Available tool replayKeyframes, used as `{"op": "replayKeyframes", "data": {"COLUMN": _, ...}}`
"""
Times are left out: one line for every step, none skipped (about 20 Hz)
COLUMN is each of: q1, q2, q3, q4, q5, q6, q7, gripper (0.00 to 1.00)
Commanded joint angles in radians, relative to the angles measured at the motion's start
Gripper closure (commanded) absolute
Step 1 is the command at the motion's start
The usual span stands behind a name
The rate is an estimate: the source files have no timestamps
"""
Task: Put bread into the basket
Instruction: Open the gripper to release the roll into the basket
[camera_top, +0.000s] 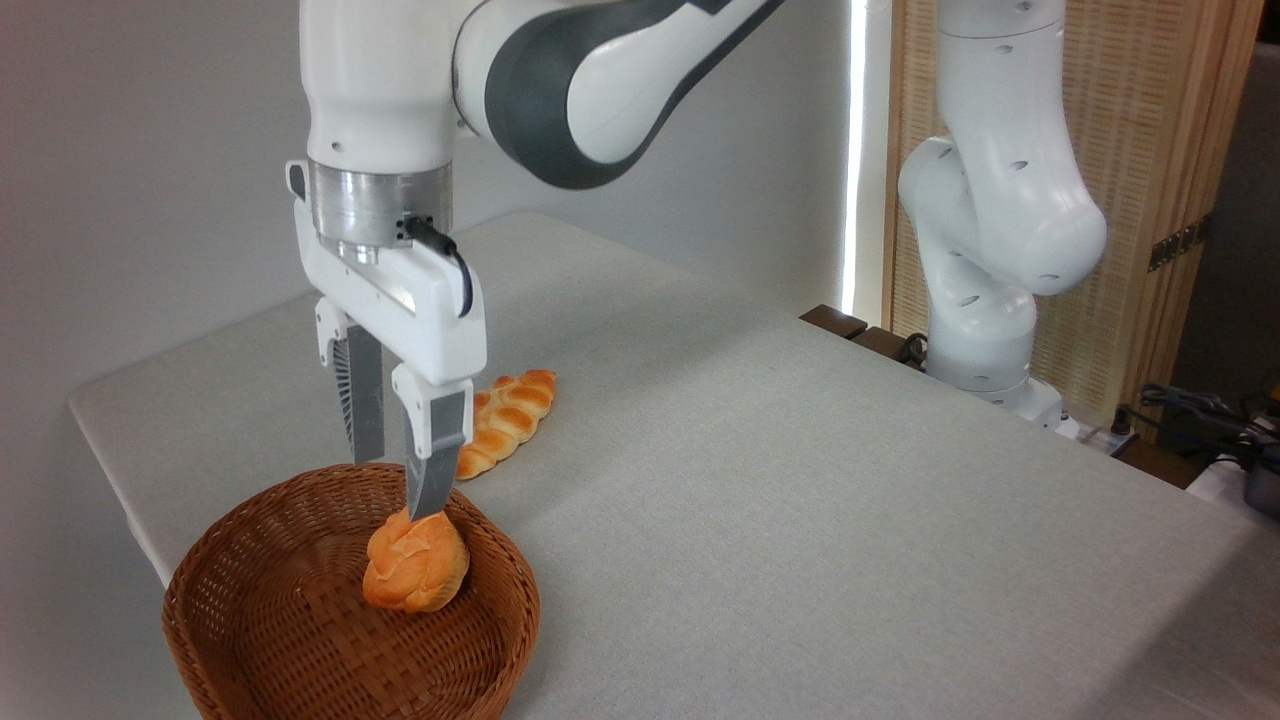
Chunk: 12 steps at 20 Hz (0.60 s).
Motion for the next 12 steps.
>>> {"op": "replayKeyframes", "data": {"q1": -0.001, "q2": -0.06, "q3": 0.016, "q4": 0.044, "q5": -0.003, "q6": -0.132, "q7": 0.007, "gripper": 0.0}}
{"op": "replayKeyframes", "data": {"q1": -0.001, "q2": -0.066, "q3": 0.027, "q4": 0.067, "q5": -0.003, "q6": -0.177, "q7": 0.004, "gripper": 0.0}}
{"op": "replayKeyframes", "data": {"q1": -0.001, "q2": -0.066, "q3": 0.042, "q4": 0.081, "q5": -0.003, "q6": -0.203, "q7": 0.006, "gripper": 0.0}}
{"op": "replayKeyframes", "data": {"q1": -0.001, "q2": -0.069, "q3": 0.053, "q4": 0.081, "q5": -0.003, "q6": -0.216, "q7": 0.009, "gripper": 0.0}}
{"op": "replayKeyframes", "data": {"q1": -0.001, "q2": -0.078, "q3": 0.056, "q4": 0.08, "q5": -0.003, "q6": -0.237, "q7": 0.006, "gripper": 0.0}}
{"op": "replayKeyframes", "data": {"q1": -0.001, "q2": -0.084, "q3": 0.064, "q4": 0.078, "q5": -0.004, "q6": -0.271, "q7": 0.006, "gripper": 0.0}}
{"op": "replayKeyframes", "data": {"q1": -0.001, "q2": -0.086, "q3": 0.065, "q4": 0.078, "q5": -0.004, "q6": -0.289, "q7": 0.004, "gripper": 0.0}}
{"op": "replayKeyframes", "data": {"q1": -0.001, "q2": -0.089, "q3": 0.067, "q4": 0.078, "q5": -0.01, "q6": -0.291, "q7": 0.001, "gripper": 0.0}}
{"op": "replayKeyframes", "data": {"q1": -0.001, "q2": -0.089, "q3": 0.067, "q4": 0.08, "q5": -0.009, "q6": -0.291, "q7": 0.0, "gripper": 0.0}}
{"op": "replayKeyframes", "data": {"q1": -0.001, "q2": -0.09, "q3": 0.068, "q4": 0.08, "q5": -0.007, "q6": -0.291, "q7": 0.004, "gripper": 0.0}}
{"op": "replayKeyframes", "data": {"q1": -0.001, "q2": -0.09, "q3": 0.067, "q4": 0.08, "q5": -0.006, "q6": -0.291, "q7": 0.004, "gripper": 0.0}}
{"op": "replayKeyframes", "data": {"q1": -0.001, "q2": -0.09, "q3": 0.067, "q4": 0.08, "q5": -0.006, "q6": -0.292, "q7": 0.001, "gripper": 0.0}}
